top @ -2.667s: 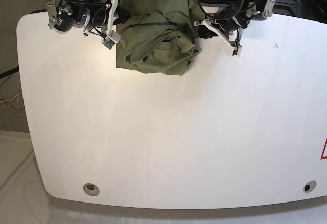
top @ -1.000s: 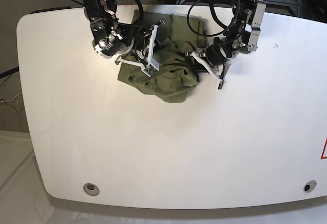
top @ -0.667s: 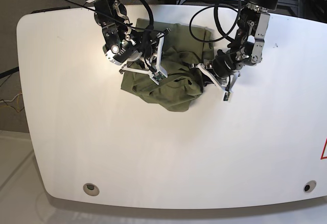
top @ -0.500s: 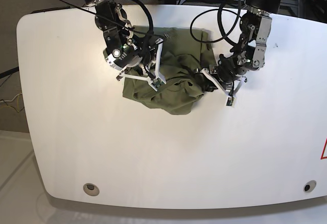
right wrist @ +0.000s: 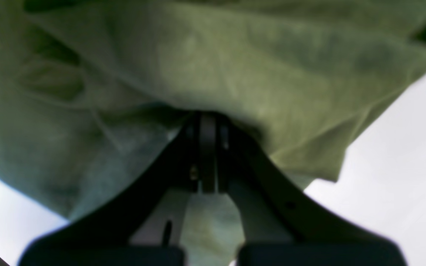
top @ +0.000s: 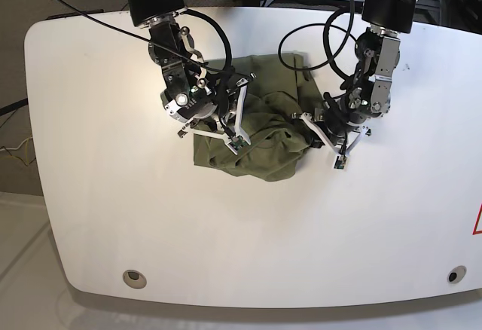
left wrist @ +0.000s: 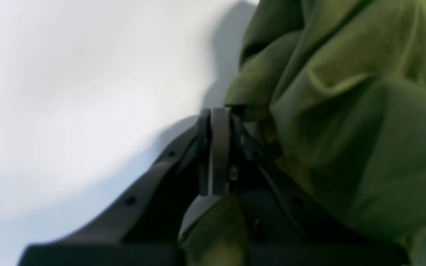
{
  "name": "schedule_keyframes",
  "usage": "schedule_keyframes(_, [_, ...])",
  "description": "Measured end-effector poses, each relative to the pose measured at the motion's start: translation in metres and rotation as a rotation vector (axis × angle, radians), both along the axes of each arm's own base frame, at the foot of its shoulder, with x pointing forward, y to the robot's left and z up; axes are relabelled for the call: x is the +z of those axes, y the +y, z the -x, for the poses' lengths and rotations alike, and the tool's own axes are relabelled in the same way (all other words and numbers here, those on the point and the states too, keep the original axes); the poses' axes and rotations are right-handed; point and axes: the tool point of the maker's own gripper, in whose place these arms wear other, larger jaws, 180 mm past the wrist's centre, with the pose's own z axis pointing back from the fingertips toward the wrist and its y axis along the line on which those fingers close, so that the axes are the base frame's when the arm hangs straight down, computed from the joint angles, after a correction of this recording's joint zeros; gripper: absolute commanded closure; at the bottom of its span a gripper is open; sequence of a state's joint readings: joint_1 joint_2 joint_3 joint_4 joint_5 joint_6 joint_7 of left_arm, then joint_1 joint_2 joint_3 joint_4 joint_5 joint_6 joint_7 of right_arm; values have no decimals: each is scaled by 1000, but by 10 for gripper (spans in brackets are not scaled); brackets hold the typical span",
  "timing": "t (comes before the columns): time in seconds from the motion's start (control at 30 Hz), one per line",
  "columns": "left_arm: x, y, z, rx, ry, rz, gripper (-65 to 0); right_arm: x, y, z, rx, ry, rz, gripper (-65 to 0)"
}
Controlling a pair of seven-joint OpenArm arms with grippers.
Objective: Fold the T-shirt properly
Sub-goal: 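Grasp the bundle's edge with both grippers and pull it outward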
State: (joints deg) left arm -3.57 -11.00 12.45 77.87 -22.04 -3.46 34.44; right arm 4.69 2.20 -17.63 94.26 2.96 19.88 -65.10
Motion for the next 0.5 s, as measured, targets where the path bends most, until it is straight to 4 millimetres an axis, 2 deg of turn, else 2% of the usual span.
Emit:
schedule_keyframes(0.23, [7,2,-4,1,-9,-21,-9,7,2,2,-6,7,4,0])
schedule_keyframes(0.5, [24,0,2,-28,-8,-51,-9,51,2,-9,-8,-109,-16,0])
